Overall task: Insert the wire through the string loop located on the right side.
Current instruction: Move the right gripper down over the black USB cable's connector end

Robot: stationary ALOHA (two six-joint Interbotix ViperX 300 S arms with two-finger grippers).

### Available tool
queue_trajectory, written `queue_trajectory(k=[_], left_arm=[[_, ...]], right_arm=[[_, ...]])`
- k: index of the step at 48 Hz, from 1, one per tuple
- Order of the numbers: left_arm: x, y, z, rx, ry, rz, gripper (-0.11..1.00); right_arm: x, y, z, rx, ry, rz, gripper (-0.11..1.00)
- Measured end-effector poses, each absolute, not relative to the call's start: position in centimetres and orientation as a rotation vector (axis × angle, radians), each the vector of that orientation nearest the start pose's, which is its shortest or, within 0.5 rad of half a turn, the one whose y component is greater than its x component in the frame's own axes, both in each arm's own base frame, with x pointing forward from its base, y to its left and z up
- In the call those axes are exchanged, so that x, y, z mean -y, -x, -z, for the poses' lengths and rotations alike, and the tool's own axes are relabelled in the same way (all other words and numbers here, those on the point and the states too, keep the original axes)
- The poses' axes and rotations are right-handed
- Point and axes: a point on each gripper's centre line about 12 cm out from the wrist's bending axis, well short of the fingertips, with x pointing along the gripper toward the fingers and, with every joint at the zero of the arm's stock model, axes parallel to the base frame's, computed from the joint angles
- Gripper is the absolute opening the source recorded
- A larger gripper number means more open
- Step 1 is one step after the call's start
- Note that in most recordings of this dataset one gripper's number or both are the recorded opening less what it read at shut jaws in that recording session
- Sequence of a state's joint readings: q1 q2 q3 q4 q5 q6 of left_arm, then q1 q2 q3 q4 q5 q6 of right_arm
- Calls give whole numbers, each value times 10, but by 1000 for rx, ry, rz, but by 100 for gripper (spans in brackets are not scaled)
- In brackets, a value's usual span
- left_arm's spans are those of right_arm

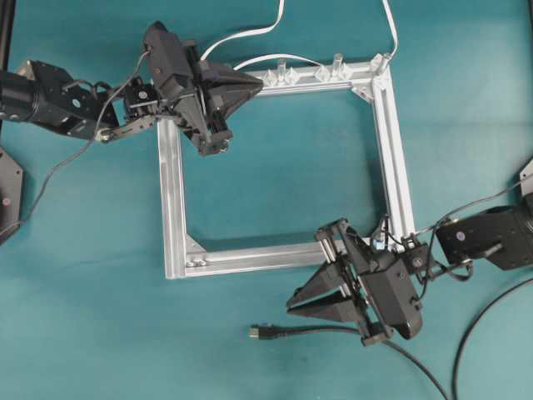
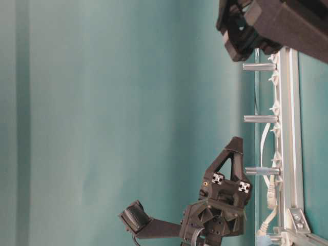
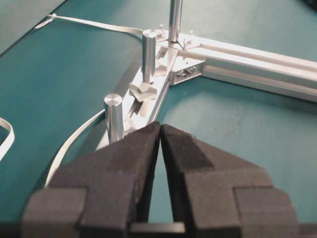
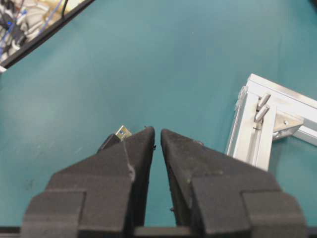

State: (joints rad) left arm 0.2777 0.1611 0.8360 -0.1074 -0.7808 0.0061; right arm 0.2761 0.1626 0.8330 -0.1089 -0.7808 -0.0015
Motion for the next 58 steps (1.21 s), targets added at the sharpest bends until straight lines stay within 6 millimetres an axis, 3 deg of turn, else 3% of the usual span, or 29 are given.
queue_trajectory(k=[2,5,8,21,25,29,31,33,48,58], left_arm=[[-113,-368,-138,-202,81,-348,13],[-109,-370,-149,-180,61,-323,1],[-106,-369,-156,-173,55,-309,0],[-104,-364,-157,-253,69,-303,0],[-101,-364,-158,-259,70,-297,1],[-98,-364,-161,-255,69,-289,1],[-97,-363,-161,-255,68,-288,5],[-97,-361,-160,-263,69,-287,11],[-91,-348,-155,-333,79,-279,21],[-87,-345,-157,-360,84,-271,56]], right_arm=[[-114,-368,-136,-207,93,-360,22],[-115,-370,-137,-214,80,-358,9],[-117,-372,-136,-239,61,-357,2],[-120,-386,-139,-326,43,-340,2],[-120,-386,-137,-333,41,-340,15],[-121,-386,-137,-336,29,-339,35],[-124,-385,-136,-342,13,-339,49],[-127,-383,-134,-352,-9,-339,55],[-162,-370,-107,-397,-196,-257,52],[-156,-371,-105,-331,-224,-115,55]])
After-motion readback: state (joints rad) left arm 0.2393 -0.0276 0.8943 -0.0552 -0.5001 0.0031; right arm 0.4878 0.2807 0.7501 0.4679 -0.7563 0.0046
